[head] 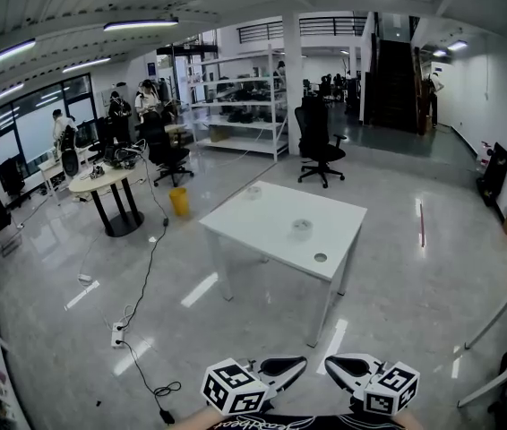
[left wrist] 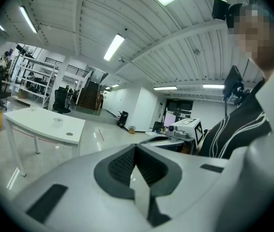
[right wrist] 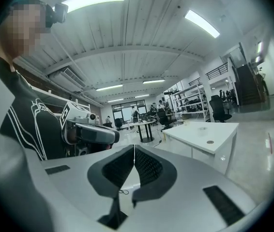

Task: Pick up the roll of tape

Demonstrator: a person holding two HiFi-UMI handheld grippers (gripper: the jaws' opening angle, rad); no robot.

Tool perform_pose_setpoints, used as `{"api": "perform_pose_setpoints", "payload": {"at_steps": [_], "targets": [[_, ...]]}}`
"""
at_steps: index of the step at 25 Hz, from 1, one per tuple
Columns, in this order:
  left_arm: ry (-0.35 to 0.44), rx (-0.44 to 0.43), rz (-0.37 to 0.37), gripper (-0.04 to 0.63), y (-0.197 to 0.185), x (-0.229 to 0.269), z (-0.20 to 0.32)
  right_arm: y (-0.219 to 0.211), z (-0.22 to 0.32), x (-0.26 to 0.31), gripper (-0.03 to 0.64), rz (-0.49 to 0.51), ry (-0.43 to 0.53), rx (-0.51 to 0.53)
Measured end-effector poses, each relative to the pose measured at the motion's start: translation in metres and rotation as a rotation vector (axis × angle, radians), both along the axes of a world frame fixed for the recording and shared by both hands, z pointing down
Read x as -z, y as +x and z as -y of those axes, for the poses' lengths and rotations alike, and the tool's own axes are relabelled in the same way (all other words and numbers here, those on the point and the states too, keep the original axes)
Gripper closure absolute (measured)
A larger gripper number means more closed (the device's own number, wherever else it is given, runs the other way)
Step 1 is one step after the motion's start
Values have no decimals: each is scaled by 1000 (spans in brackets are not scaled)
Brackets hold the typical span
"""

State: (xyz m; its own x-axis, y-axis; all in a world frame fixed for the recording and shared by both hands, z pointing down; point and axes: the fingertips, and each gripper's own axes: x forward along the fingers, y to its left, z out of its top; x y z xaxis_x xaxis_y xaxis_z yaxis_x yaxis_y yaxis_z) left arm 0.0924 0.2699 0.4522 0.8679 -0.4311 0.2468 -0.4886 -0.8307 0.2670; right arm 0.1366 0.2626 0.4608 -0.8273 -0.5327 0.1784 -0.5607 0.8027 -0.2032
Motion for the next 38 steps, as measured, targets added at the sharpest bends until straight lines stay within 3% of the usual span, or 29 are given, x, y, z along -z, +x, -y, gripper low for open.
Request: {"api": "perform_pose_setpoints", "payload": {"at_steps": [5,11,20,28,38], "targets": [[-28,13,-8,592,-7,-8,23,-5,22,-10,603,-28,-29,-4],[-60,32,-19,592,-33,-25,82,-22,84,-22,603,-17,-61,-31],[-94,-6,-8,592,-85,-25,224,-72,217,-27,603,-15,-98,-86],[-60,-56,-3,592,-129,-5,344,-106,333,-13,603,-27,-68,-184],[-78,-98,-23,592,-138,-17,409,-113,387,-19,603,-78,-39,-229]]}}
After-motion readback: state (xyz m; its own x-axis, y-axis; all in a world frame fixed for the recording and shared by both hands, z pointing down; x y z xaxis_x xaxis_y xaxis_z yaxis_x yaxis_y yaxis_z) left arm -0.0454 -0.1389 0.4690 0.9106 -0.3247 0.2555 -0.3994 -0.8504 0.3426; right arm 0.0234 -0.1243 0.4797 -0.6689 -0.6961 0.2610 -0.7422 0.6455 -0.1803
